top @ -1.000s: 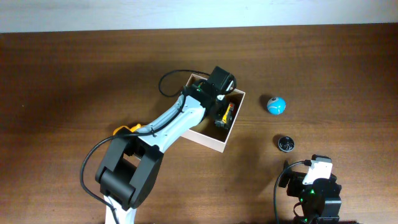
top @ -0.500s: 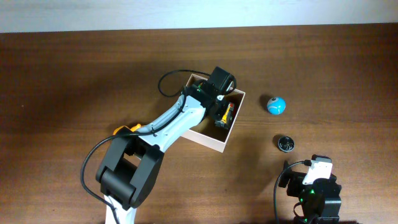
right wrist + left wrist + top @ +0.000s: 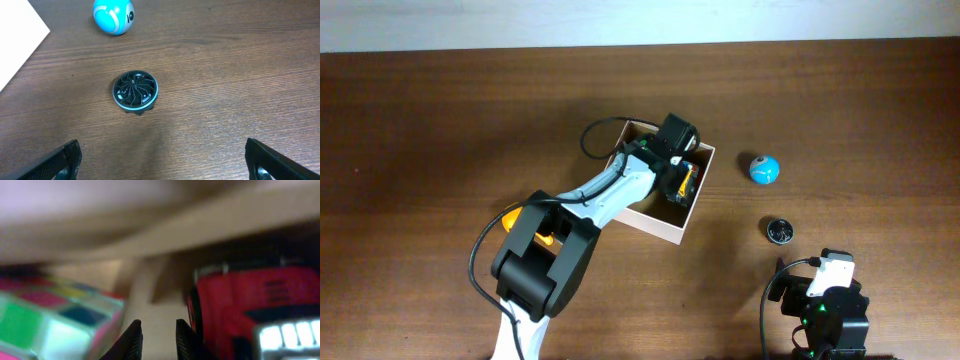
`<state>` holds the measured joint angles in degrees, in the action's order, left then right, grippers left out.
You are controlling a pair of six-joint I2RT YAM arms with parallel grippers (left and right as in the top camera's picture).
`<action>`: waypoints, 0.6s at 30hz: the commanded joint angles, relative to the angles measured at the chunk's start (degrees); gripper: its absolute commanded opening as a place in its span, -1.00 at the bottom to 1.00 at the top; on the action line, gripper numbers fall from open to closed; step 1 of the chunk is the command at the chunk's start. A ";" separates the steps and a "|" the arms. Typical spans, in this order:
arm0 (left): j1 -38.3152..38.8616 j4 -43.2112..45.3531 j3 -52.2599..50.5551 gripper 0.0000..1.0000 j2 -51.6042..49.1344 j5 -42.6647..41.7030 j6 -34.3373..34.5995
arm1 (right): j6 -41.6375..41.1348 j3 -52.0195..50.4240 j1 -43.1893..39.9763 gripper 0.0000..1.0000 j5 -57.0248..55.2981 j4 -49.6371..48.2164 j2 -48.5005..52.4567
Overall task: Pack container
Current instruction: 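Lower the cube beside the truck and open the left gripper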
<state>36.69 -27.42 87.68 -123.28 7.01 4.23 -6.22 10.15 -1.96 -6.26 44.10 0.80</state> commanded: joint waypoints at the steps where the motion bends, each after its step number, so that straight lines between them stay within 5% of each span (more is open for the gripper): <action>1: -0.37 1.01 -0.20 -0.51 -0.04 2.93 -1.25 | -0.22 -0.52 -0.37 0.98 0.07 0.00 -0.55; 18: -0.31 1.46 -0.20 -0.52 -0.02 12.96 2.82 | -0.22 -0.52 -0.37 0.97 0.07 0.00 -0.55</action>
<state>36.69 -26.17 87.68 -123.28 17.41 5.91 -6.26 10.15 -1.96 -6.28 44.10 0.80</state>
